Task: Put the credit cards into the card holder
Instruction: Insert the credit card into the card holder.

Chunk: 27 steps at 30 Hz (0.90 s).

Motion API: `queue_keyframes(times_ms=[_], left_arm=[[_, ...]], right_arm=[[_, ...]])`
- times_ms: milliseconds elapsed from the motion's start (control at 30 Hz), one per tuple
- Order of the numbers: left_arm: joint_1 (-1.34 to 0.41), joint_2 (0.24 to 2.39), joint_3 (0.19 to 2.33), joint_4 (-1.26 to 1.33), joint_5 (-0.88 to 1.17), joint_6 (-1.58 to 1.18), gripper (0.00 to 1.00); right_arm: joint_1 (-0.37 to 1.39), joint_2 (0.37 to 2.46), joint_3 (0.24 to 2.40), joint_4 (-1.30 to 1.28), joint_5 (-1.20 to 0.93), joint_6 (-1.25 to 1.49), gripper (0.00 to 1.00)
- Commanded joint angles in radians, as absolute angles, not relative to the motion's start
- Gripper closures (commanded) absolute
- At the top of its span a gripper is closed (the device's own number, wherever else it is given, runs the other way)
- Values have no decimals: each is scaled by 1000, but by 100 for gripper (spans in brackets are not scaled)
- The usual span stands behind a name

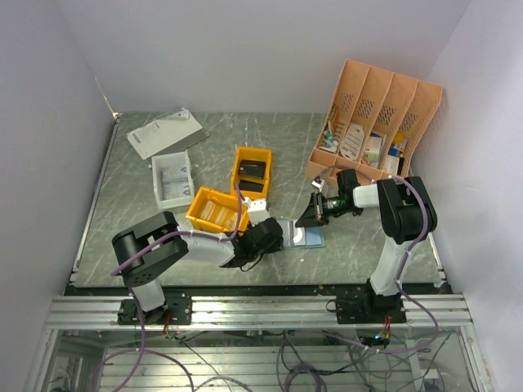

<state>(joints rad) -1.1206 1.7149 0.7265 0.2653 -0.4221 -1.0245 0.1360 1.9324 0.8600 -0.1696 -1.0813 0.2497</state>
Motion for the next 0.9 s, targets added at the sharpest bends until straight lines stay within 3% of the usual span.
queue_keyframes(times_ms=[0,233,500,700,867], left_arm=[[-1117,1775,708,153,-379,-1006,53],[-1114,1777,710,158,-368,-999,54],[-1123,1689,724,75,-394,-984,53],[-1201,1587,864,-155,-489,-926,49],[-1238,1595,941,-111,-454,-912,48]], right_arm=[[151,1957,871,-170,-1075,226,100],[181,1988,902,-183,-1087,204,95],[188,2010,930,-211,-1094,178,81],[188,2014,936,-216,-1097,177,80],[188,2014,933,-211,-1091,179,80]])
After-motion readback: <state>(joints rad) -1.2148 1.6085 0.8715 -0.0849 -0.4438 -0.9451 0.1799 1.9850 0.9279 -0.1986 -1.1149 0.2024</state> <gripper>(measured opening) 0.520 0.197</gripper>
